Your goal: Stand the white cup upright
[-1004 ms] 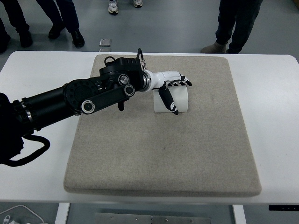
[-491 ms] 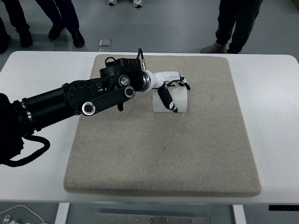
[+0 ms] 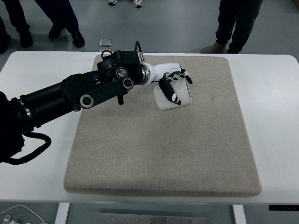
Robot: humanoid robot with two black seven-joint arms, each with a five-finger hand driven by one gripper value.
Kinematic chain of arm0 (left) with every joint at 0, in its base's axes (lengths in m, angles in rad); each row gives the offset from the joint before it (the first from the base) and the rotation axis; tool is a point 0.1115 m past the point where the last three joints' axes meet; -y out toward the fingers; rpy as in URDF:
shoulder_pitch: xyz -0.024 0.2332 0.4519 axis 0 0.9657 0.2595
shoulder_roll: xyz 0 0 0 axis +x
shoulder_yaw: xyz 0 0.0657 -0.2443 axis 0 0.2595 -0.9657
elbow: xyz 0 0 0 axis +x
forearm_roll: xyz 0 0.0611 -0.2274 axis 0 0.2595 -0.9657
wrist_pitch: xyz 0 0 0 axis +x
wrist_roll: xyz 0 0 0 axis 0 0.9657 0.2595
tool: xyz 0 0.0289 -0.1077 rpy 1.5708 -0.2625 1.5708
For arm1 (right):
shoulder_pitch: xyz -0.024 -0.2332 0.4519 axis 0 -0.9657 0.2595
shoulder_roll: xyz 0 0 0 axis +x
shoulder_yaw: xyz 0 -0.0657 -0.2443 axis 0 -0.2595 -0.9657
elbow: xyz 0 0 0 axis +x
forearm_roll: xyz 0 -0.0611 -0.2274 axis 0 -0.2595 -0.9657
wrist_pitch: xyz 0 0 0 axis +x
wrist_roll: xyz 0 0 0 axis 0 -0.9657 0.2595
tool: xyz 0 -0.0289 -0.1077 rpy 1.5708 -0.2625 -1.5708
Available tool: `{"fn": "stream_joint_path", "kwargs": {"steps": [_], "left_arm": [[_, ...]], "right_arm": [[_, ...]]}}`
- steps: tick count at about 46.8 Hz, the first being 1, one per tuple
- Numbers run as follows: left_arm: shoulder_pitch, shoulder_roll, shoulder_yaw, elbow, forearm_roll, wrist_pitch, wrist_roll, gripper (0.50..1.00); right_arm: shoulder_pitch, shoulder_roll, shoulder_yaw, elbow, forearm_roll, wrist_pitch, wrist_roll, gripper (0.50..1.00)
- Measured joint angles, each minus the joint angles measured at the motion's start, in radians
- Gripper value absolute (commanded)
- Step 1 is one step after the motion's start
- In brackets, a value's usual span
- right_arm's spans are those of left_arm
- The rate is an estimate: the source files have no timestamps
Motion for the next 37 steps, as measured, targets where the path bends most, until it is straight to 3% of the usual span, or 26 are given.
{"fn": "stream_joint_path", "kwargs": {"steps": [20,37], "left_arm": [[-0.002,0.023,-0.046,0.046,-0.168,-0.024,-0.004,0.512],[-0.001,0.051,-0.150,0.119,-0.263,-0.099,-0.060,0.512]], "right_arm": [[0.001,0.000,0.000,0.000,0.000,0.000,0.000,0.930],[0.001,0.000,0.000,0.000,0.000,0.000,0.000,0.930]]}}
